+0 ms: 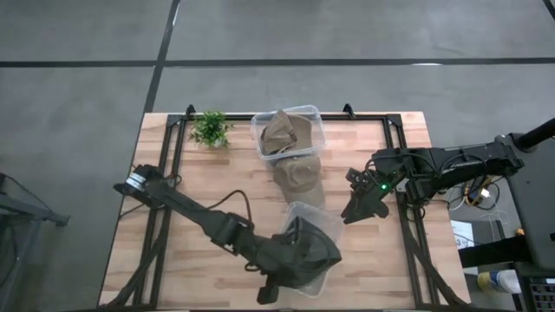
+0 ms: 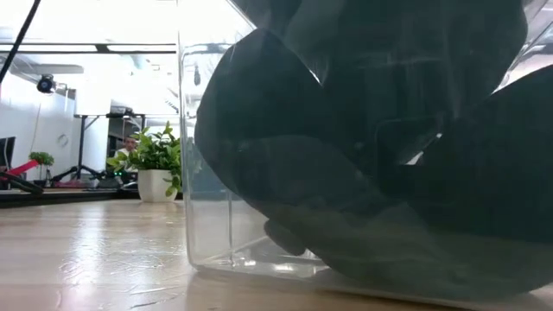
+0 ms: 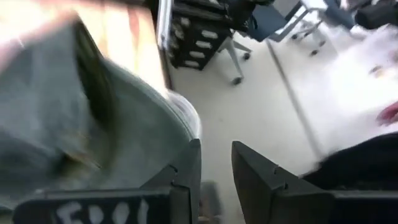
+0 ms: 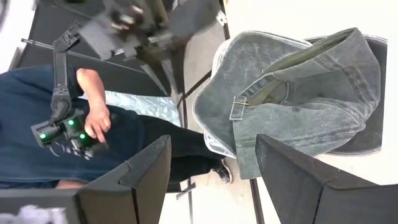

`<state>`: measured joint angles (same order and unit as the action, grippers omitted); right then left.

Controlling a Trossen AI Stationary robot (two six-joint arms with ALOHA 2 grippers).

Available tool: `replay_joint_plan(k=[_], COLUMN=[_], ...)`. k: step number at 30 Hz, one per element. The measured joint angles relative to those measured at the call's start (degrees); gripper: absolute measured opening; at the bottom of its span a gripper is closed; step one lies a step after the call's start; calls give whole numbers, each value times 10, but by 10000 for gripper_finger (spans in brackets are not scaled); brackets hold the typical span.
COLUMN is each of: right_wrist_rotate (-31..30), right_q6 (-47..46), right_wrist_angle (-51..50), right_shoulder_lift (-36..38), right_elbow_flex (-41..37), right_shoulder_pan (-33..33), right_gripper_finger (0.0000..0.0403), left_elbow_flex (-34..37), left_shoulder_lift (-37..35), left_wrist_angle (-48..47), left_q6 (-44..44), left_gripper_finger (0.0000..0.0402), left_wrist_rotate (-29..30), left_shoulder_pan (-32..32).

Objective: Pick & Place hat
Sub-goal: Put the gray cap into the bottom transparent container

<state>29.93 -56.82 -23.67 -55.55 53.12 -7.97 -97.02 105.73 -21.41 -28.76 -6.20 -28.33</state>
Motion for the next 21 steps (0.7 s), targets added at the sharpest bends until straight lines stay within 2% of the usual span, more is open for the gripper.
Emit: replay_joint_plan(k=[3,4,7,8,12,16,21], right_wrist_rotate=[0,0,0,0,0,0,0], right_q6=[2,2,0,0,1,2,1], right_wrist_angle=[-1,0,1,1,1,1,0], right_shoulder_lift=[0,0,0,0,0,0,0], right_elbow_flex=[0,0,0,0,0,0,0], right_shoulder_pan=[0,0,0,0,0,0,0], right_gripper_finger=[228,228,228,228,228,228,228], left_elbow_flex=[-15,-18,-9,-2,17,23,26], left_shoulder_lift=[-10,-11,3,11,30,57,89], left_wrist_angle=[-43,-58,-80,-85,-72,-47,-59], left_q6=[85,95,103,109,127,145,127], left_gripper_finger=[82,81,70,65,48,37,30], left_wrist_rotate=[63,63,-5,-12,12,-23,-19], left_shoulder_pan=[-1,-1,7,8,9,16,27])
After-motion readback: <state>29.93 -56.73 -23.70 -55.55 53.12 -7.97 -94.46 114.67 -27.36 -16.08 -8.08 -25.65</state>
